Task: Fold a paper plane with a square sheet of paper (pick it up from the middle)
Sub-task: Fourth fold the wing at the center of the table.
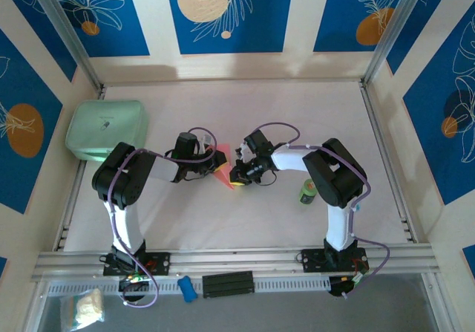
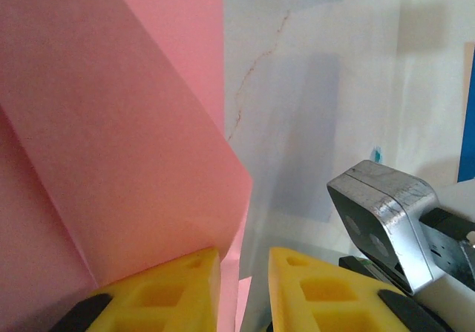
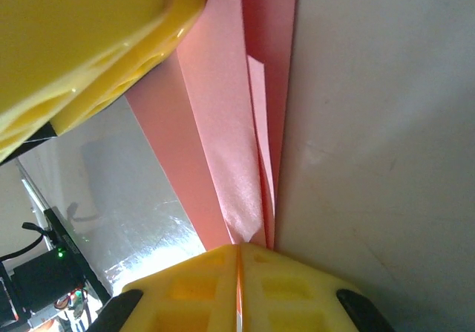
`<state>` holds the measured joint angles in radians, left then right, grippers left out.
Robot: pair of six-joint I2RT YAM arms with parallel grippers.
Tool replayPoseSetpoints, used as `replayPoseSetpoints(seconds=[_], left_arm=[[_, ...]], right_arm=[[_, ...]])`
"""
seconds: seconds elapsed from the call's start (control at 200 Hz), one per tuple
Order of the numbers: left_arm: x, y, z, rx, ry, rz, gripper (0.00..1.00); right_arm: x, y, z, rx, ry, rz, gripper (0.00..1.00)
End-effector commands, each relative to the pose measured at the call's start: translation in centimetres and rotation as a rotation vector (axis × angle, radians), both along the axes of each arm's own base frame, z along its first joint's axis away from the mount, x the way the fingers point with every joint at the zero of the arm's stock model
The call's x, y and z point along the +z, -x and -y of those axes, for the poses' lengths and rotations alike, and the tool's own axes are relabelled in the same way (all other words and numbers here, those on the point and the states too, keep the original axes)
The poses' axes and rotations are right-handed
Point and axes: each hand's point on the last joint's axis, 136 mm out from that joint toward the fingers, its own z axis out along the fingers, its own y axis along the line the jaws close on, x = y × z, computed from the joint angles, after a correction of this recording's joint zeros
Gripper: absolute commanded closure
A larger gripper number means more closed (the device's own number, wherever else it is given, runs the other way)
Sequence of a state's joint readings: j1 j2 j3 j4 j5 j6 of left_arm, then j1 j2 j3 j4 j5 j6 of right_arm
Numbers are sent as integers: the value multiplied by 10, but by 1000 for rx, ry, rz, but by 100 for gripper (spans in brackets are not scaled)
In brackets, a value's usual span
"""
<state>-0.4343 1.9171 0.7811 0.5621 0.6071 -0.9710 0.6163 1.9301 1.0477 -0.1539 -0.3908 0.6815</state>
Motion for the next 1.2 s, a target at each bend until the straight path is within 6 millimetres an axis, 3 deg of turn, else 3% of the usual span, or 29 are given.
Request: replayPoseSetpoints(seconds=[0.0,0.315,1.196], left_arm=[[-28,9,-6,16,-58,-80,75],[-33,10,-9,27,-72,-89,75],[-38,12,-12,41,-79,-103,75]], right_arm=[[5,10,-6,40,-18,-27,90],[18,16,-3,46,-28,-4,90],[-10,27,-9,80,20,-57,90]])
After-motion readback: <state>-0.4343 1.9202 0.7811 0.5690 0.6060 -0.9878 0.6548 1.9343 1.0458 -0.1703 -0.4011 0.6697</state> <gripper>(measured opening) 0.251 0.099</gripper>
